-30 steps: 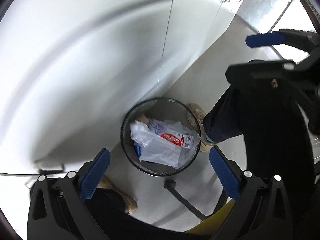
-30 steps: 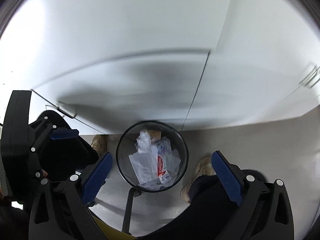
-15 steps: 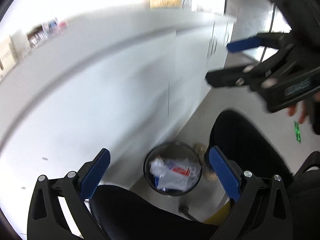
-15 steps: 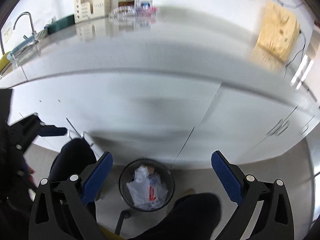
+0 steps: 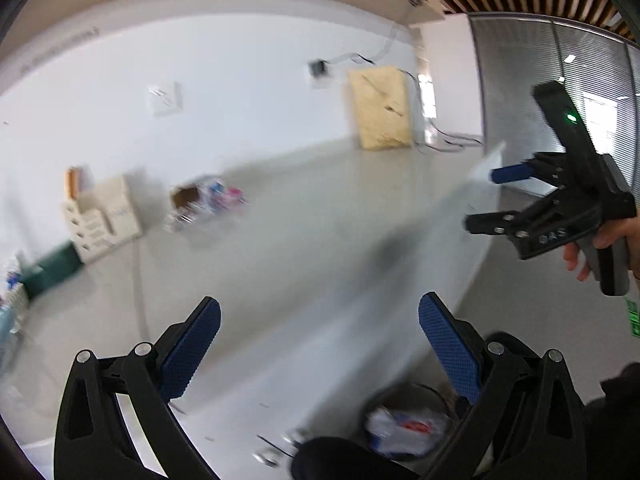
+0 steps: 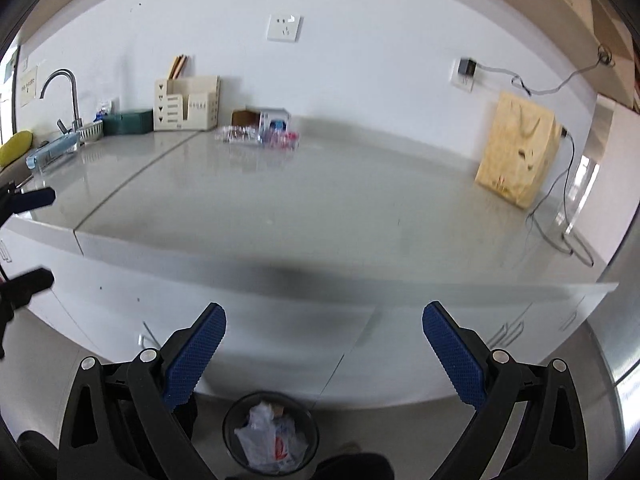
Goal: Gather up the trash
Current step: 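Raise both open tools back up toward the items on the counter, then close the left tool on the clear pink-filled bag while the right tool grasps the black speaker box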
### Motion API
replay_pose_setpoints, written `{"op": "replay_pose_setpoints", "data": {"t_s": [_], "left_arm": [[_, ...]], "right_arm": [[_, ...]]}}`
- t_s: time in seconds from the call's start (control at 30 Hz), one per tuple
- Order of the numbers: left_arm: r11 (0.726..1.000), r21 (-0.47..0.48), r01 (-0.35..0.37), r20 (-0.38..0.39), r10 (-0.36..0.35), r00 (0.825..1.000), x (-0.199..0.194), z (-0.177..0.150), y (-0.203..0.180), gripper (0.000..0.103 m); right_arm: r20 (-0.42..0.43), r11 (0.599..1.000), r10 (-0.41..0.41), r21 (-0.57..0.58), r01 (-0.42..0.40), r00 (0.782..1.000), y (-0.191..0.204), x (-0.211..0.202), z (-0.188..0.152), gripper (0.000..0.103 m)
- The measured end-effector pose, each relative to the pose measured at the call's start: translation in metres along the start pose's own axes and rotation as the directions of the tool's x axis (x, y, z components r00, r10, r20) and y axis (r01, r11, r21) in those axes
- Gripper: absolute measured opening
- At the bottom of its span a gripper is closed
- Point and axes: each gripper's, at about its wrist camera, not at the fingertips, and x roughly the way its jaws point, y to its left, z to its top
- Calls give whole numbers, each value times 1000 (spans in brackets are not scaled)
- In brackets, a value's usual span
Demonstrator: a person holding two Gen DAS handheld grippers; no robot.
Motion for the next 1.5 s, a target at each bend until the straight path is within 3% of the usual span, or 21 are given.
{"op": "replay_pose_setpoints", "data": {"t_s": [0.3, 0.43, 0.73, 0.93, 1.07, 1.13, 1.27, 1.37, 1.43, 1.5], "left_arm": [[987, -45, -151, 26, 152, 988, 3, 30, 67, 99], [982, -82, -170, 19, 172, 985, 22, 38, 100, 99], [969, -242, -53, 29, 62, 998, 126, 75, 198, 99], [953, -301, -25, -60, 7, 998, 232, 103, 246, 99], [940, -328, 99, -141, -153, 978, 312, 108, 279, 99], [942, -322, 95, -170, -156, 973, 336, 106, 292, 99], [926, -320, 199, -191, -269, 944, 370, 99, 315, 99], [928, -298, 225, -188, -288, 939, 387, 99, 333, 99], [911, -321, 257, -192, -328, 925, 400, 96, 347, 99], [924, -280, 260, -198, -321, 926, 408, 96, 352, 99]], "right_arm": [[63, 999, 20, -31, -18, 998, 3, 12, 50, 99], [64, 998, 51, -35, -49, 997, 9, 41, 70, 99], [70, 983, 184, -39, -182, 980, 14, 122, 119, 100], [38, 974, 226, -16, -225, 973, 7, 176, 149, 100], [15, 963, 268, -3, -268, 963, 5, 215, 177, 99], [9, 957, 289, -1, -289, 957, 6, 232, 190, 100], [-6, 951, 308, -21, -308, 951, 15, 277, 228, 100], [4, 945, 327, -14, -327, 945, 16, 310, 260, 100], [4, 934, 358, -1, -358, 934, 17, 332, 280, 100], [-8, 916, 401, -21, -402, 916, 23, 357, 299, 100]]}}
